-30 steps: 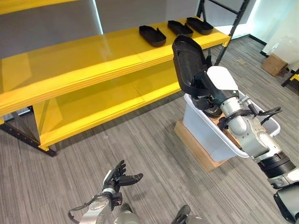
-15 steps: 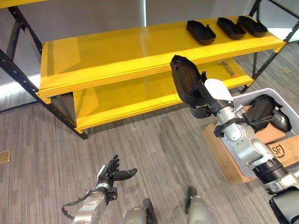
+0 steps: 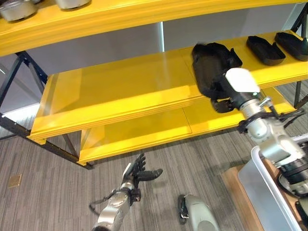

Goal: Move parts from the plastic box to the shelf.

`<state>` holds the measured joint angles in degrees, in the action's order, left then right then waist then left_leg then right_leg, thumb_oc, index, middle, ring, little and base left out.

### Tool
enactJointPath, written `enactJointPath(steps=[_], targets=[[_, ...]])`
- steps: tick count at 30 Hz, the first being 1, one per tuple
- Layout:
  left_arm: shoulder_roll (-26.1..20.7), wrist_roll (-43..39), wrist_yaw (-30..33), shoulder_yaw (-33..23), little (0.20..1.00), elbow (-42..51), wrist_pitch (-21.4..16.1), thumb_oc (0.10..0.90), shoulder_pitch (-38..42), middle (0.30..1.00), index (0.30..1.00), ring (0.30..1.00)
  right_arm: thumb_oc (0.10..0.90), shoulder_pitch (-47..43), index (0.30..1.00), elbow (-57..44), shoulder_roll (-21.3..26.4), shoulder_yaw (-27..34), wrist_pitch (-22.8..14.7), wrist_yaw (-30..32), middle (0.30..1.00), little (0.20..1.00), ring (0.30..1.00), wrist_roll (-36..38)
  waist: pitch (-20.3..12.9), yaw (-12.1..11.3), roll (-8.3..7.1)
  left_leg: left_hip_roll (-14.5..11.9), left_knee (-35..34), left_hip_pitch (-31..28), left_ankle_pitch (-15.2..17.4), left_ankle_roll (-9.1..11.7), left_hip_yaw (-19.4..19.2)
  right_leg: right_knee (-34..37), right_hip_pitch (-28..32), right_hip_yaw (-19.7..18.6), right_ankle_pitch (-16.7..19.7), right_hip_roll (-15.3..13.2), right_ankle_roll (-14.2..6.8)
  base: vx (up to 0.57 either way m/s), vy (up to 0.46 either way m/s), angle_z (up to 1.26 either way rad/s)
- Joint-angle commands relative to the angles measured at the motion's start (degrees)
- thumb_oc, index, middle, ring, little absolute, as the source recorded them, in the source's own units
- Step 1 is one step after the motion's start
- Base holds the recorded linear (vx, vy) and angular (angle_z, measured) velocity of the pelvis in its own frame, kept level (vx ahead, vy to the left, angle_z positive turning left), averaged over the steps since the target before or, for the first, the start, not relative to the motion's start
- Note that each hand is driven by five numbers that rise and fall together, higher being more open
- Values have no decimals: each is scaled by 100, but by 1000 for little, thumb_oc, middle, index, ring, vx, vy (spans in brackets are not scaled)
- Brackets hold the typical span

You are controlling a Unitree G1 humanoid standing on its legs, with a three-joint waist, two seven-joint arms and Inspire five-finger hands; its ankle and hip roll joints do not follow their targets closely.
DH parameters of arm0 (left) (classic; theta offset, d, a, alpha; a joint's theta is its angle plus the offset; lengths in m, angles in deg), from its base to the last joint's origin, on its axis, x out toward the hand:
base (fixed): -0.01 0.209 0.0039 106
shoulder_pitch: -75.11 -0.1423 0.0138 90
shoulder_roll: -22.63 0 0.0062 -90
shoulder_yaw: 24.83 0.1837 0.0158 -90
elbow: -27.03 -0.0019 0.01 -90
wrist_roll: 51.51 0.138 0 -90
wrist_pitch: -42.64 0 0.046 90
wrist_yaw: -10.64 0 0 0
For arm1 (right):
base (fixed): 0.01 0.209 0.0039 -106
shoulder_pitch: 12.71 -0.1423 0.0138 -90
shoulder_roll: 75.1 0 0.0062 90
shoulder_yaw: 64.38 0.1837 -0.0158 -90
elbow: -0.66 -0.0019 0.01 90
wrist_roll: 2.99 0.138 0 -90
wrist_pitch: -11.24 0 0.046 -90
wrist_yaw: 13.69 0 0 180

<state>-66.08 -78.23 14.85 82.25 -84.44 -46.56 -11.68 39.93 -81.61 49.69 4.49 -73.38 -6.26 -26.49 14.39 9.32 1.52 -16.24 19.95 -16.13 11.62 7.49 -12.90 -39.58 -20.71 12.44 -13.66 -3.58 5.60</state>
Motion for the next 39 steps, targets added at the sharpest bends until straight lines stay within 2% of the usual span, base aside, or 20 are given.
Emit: enactJointPath(steps=[1,2,4,5,6,8,9,10,11,12,15,23,31,33,34,35,36,37,38,39], targets=[[-313,-103,-75,239,1000,338,-341,900,-365,1000,1000,1000,400,-904,300,-469,-203,287,-438,558,300,300,300,108,-884,-62,-88,-489,589,355,-1507,-183,239,767,-7,-542,592,-234,-784,188,-592,-8],[-341,-159,-22,231,1000,345,-319,900,-349,1000,1000,1000,400,-884,300,-516,-132,282,-451,575,300,300,300,208,-761,-171,-210,-461,2080,1230,-2188,-248,647,983,369,-459,427,-10,-395,138,-493,-10],[-352,-184,-27,228,1000,361,-311,900,-364,1000,1000,1000,400,-895,300,-523,-117,275,-424,571,300,300,300,216,-676,-245,-268,-362,2406,1490,-2176,-323,746,1100,529,-459,423,14,-318,88,-320,-32],[-349,-228,-7,196,1000,391,-296,900,-422,1000,1000,1000,400,-856,300,-579,-91,310,-402,581,300,300,300,158,-549,-354,-353,-468,2444,1911,-2017,-353,445,1293,825,-387,439,-38,-303,85,-221,-33],[-353,-228,-7,199,1000,394,-294,900,-422,1000,1000,1000,400,-847,300,-584,-91,320,-401,579,300,300,300,157,-542,-359,-351,-474,2451,1904,-2009,-357,443,1303,838,-387,444,-34,-306,138,-177,-4],[-335,-276,-32,183,1000,401,-300,900,-470,1000,1000,1000,400,-563,300,-716,-56,490,-411,551,300,300,300,127,-433,-413,-404,-786,1899,2335,-2010,-134,-132,1617,1267,-207,418,-146,-405,165,-35,15],[-343,-281,-52,194,1000,394,-316,900,-480,1000,1000,1000,400,-494,300,-732,-64,537,-416,536,300,300,300,129,-393,-451,-400,-962,1382,2452,-2180,3,-301,1686,1408,-188,412,-202,-467,182,96,23],[-357,-291,-50,192,1000,403,-337,900,-494,1000,1000,1000,400,-453,300,-724,-91,558,-429,550,300,300,300,130,-340,-491,-367,-1087,871,2514,-2403,139,-338,1651,1439,-202,409,-235,-530,303,260,18],[-367,-323,-16,185,1000,417,-366,900,-534,1000,1000,1000,400,-299,300,-776,-240,597,-464,558,300,300,300,105,-277,-613,-397,-1311,-285,2647,-3078,456,-645,1559,1653,-172,216,-357,-627,416,433,-12],[-382,-369,-7,191,1000,395,-367,900,-593,1000,1000,1000,400,-156,300,-888,-385,629,-429,520,300,300,300,-8,-339,-578,-286,-1366,-801,2295,-2820,409,-705,1326,1684,-102,-47,-519,-779,487,439,-43],[-384,-324,-66,264,1000,445,-358,900,-492,1000,1000,1000,400,184,300,-951,-370,915,-390,480,300,300,300,-37,-472,-528,-254,-1140,-225,2229,-2033,338,-1065,1855,2136,-51,154,-1006,-1058,338,338,-52],[-394,-301,-26,151,1000,419,-326,900,-509,1000,1000,1000,400,375,300,-1005,-443,1062,-334,466,300,300,300,-131,-623,-592,-363,-904,190,2299,-1450,240,-1282,2836,2565,-122,714,-1378,-1410,128,141,12],[-461,-215,-42,94,1000,454,-297,900,-519,1000,1000,1000,400,446,300,-1036,-505,1110,-310,422,300,300,300,-153,-662,-642,-466,-704,447,2450,-1054,43,-1310,3085,2615,-191,1118,-1620,-1592,67,87,7],[-488,-186,-65,103,1000,442,-291,900,-496,1000,1000,1000,400,476,300,-1024,-522,1133,-296,406,300,300,300,-159,-705,-644,-491,-541,565,2524,-727,16,-1159,3079,2656,-199,1220,-1761,-1695,127,147,24],[-505,-164,-78,121,1000,433,-278,900,-472,1000,1000,1000,400,524,300,-1067,-505,1167,-299,394,300,300,300,-167,-717,-622,-509,-412,583,2562,-594,-92,-1100,2946,2589,-218,1553,-1853,-1729,111,125,29],[-505,-165,-78,123,1000,433,-278,900,-472,1000,1000,1000,400,528,300,-1070,-505,1170,-298,393,300,300,300,-168,-720,-623,-511,-409,583,2564,-593,-94,-1101,2946,2585,-219,1555,-1856,-1731,26,125,33],[-519,-118,-82,157,1000,393,-279,900,-433,1000,1000,1000,400,498,300,-1120,-512,1142,-301,381,300,300,300,-187,-679,-575,-507,-244,490,2506,-470,-244,-1024,2514,2333,-396,2153,-1932,-1704,-3,74,28],[-516,-119,-82,152,1000,388,-282,900,-426,1000,1000,1000,400,485,300,-1116,-512,1135,-301,381,300,300,300,-188,-690,-585,-518,-222,476,2511,-468,-265,-1052,2494,2287,-430,2166,-1955,-1718,-47,124,32],[-586,-123,-56,180,1000,399,-296,900,-374,1000,1000,1000,400,332,300,-1058,-502,1054,-279,390,300,300,300,-187,-546,-509,-480,-167,408,2454,-454,-362,-1011,1991,1896,-720,2529,-1896,-1665,-67,68,33],[-625,-122,-28,167,1000,379,-305,900,-323,1000,1000,1000,400,208,300,-970,-473,995,-269,418,300,300,300,-199,-489,-489,-455,-179,376,2420,-463,-376,-1018,1826,1683,-859,2524,-1838,-1655,-64,48,30]])
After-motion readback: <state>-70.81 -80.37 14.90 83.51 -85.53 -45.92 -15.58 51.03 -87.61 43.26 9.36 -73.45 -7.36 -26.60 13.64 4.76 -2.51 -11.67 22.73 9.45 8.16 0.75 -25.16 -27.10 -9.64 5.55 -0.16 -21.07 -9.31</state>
